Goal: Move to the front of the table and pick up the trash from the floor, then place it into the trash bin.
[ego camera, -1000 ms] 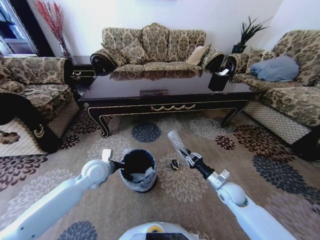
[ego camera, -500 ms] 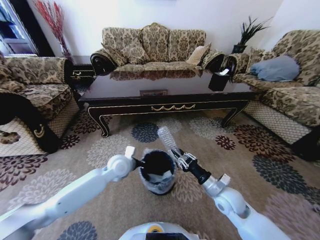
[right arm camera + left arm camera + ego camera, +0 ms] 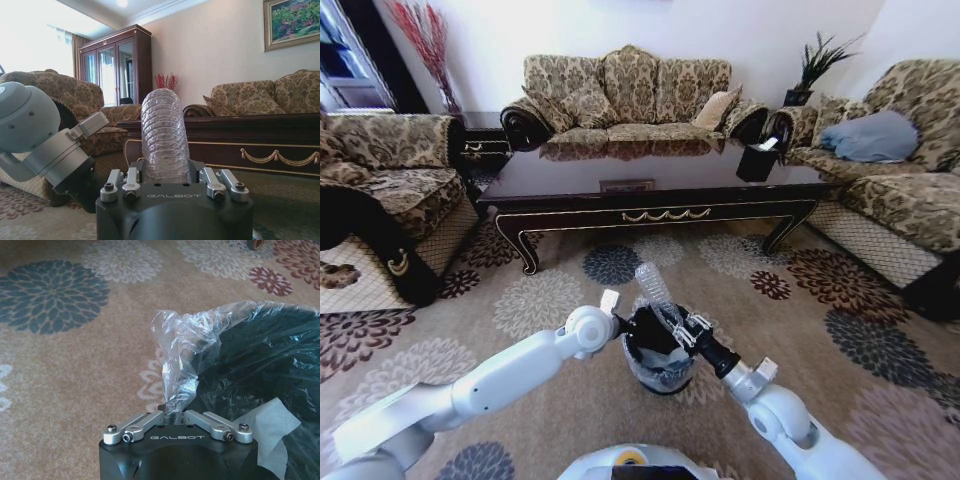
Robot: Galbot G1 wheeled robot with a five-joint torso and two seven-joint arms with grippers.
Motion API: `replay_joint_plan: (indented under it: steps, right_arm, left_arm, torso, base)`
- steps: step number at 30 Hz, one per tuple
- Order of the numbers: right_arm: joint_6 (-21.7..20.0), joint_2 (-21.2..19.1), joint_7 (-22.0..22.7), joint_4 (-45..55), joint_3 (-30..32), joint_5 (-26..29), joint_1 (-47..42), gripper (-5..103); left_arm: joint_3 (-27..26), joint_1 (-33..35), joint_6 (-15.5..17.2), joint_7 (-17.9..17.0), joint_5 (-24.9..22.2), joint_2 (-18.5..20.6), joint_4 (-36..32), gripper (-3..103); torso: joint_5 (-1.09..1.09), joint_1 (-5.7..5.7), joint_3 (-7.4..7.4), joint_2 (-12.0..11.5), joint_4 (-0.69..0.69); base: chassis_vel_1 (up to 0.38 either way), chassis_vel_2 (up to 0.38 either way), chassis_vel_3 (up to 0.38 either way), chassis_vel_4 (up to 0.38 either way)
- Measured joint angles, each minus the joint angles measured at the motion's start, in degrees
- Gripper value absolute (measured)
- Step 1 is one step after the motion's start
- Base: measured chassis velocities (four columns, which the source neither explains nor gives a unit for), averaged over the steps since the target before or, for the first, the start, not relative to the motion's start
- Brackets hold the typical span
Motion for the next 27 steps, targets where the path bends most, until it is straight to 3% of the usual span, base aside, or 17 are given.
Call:
replay_joint_plan:
  steps: [4,8,10,13,22,27]
  right_arm:
    - [0.2,0.1,-0.2,-0.2,-0.1,-0.6,-0.4,58]
    - [0.7,0.4,-0.3,-1.0,-0.6,-1.9,-1.1,80]
    - [0.8,0.4,-0.3,-1.0,-0.6,-2.1,-1.3,80]
    - [0.9,0.9,-0.4,-0.9,-0.6,-2.5,-2.0,96]
    - [1.4,2.5,0.3,-1.9,0.6,-1.9,-1.0,100]
    - [1.6,3.0,0.8,-3.9,1.3,-0.6,1.0,100]
  left_arm:
    - [-0.8,0.8,0.0,-0.5,0.0,0.2,-0.5,0]
    - [-1.7,1.7,0.0,-0.7,0.0,0.6,-0.7,0]
    - [-1.9,1.9,0.0,-0.7,0.0,0.6,-0.6,0]
    - [-3.3,3.2,0.0,-0.7,0.0,1.2,-0.5,0]
    - [-11.4,9.1,0.0,-0.1,1.1,4.2,0.1,0]
    - [-20.9,13.0,0.0,-0.1,1.1,7.8,0.2,0]
  torso:
    - [0.0,0.0,0.0,0.0,0.0]
    - [0.0,0.0,0.0,0.0,-0.02]
    - [0.0,0.0,0.0,0.0,-0.01]
    - [-0.01,0.0,0.0,0.0,-0.01]
    - [-0.01,0.0,0.0,0.0,0.0]
    - [-0.01,0.0,0.0,0.0,-0.02]
  base:
    - [0.0,0.0,0.0,0.0]
    - [0.0,0.0,0.0,0.0]
    - [0.0,0.0,0.0,0.0]
    - [0.0,0.0,0.0,0.0]
    - [0.0,0.0,0.0,0.0]
    - [0.0,0.0,0.0,0.0]
